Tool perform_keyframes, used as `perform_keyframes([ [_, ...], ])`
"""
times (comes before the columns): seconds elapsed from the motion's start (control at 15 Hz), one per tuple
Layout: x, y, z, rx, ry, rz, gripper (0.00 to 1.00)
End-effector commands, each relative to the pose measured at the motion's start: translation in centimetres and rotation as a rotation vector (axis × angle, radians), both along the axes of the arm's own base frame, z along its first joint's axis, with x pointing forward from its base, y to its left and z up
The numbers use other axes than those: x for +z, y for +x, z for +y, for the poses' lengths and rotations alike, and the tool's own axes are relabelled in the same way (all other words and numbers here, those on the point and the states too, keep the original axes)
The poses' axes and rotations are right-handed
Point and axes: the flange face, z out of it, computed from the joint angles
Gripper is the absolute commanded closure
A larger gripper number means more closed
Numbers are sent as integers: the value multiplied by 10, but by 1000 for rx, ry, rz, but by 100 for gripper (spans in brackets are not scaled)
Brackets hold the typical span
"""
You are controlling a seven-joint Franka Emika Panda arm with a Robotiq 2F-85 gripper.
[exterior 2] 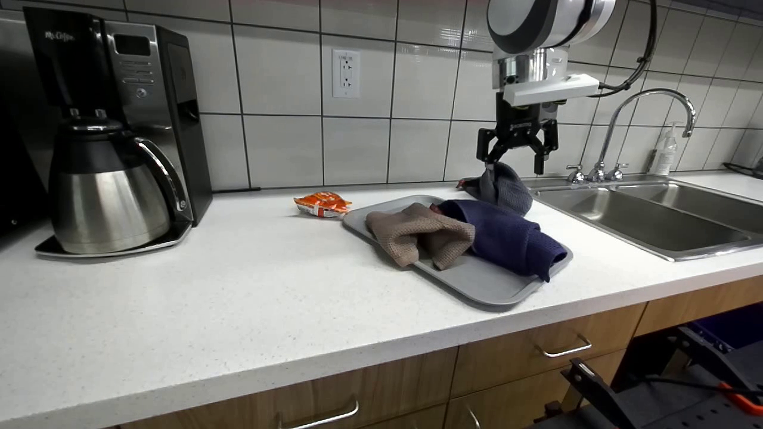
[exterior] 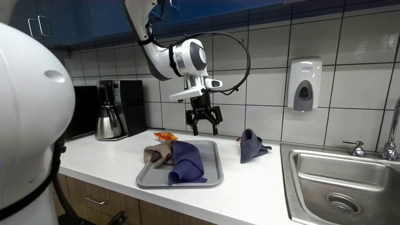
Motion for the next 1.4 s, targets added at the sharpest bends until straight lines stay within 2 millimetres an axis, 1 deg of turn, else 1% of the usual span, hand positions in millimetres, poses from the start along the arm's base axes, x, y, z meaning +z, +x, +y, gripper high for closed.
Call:
perform_keyframes([
  [0.0, 13, 5, -31, -58, 10, -19, 0],
  [0.2, 15, 7, -56, -66, -7, -27, 0],
  [0.47, 18, 12, -79, -68, -23, -44, 0],
  [0.6, 20, 17, -86, -77, -26, -78, 0],
  [0.8, 18, 27, -92, -92, -28, -114, 0],
  [1.07, 7, 42, -100, -102, -39, -129, 0],
  [1.33, -3, 62, -117, -92, -59, -140, 0],
])
